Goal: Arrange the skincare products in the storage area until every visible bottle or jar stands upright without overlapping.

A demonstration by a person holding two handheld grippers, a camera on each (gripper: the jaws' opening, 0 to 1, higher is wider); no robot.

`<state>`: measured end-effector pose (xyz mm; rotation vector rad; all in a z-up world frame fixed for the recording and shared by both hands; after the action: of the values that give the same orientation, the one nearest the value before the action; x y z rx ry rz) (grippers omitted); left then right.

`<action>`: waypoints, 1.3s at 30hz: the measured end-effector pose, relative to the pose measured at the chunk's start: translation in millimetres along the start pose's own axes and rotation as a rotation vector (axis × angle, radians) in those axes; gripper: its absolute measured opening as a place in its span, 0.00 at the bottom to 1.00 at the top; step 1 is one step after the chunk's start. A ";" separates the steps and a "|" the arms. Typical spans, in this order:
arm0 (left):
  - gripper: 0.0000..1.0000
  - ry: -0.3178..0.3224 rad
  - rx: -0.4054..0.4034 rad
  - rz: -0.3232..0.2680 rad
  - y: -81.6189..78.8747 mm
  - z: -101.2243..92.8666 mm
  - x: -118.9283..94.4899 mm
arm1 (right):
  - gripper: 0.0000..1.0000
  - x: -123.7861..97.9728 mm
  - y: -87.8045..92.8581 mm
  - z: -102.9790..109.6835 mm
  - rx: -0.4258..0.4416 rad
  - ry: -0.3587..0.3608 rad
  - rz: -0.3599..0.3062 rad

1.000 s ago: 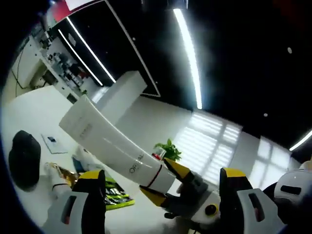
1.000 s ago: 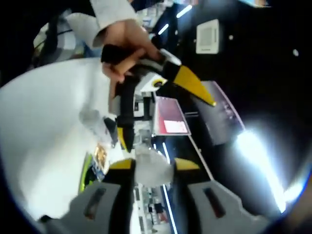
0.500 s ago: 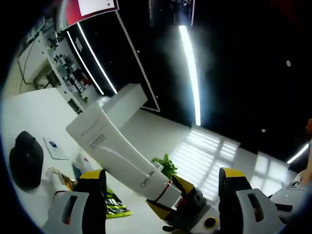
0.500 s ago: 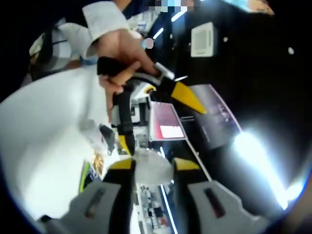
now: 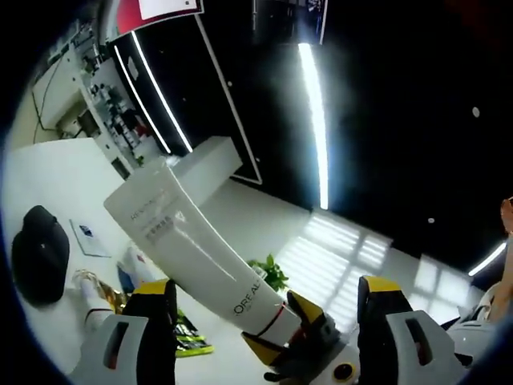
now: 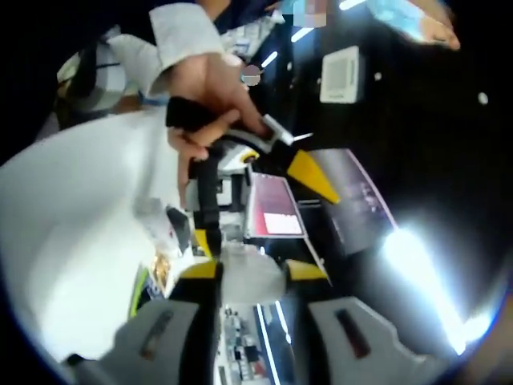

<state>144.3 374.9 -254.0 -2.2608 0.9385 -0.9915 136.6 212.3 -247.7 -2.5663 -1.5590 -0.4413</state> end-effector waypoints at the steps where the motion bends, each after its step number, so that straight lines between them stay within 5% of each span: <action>1: 0.95 -0.008 0.004 -0.003 1.4 -0.3 0.0 | 0.28 0.0 -0.1 0.7 -0.004 -0.004 -0.002; 20: 0.81 -0.032 0.064 -0.071 -3.4 -0.5 -5.0 | 0.28 -1.9 2.6 -3.9 0.040 0.033 -0.001; 31: 0.63 0.044 0.058 -0.136 -6.4 -10.3 -7.1 | 0.28 -9.4 1.6 -19.2 0.072 0.111 -0.037; 39: 0.62 0.086 0.026 -0.097 0.3 -9.1 -2.0 | 0.28 -10.0 0.6 -17.5 0.075 0.105 -0.049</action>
<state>136.1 374.7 -249.6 -2.2761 0.8529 -1.1443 129.6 199.3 -234.0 -2.4131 -1.5742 -0.5036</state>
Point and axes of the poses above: the point that each gripper's makers call its tool centre point, and the gripper's own axes: x roughly forward along the fingers, z roughly to its left, y roughly out of its underside, the point moved 9 cm from there along -x, roughly backward along the fingers, and after that the axes turned 6 degrees about y, right-handed, at the moved point
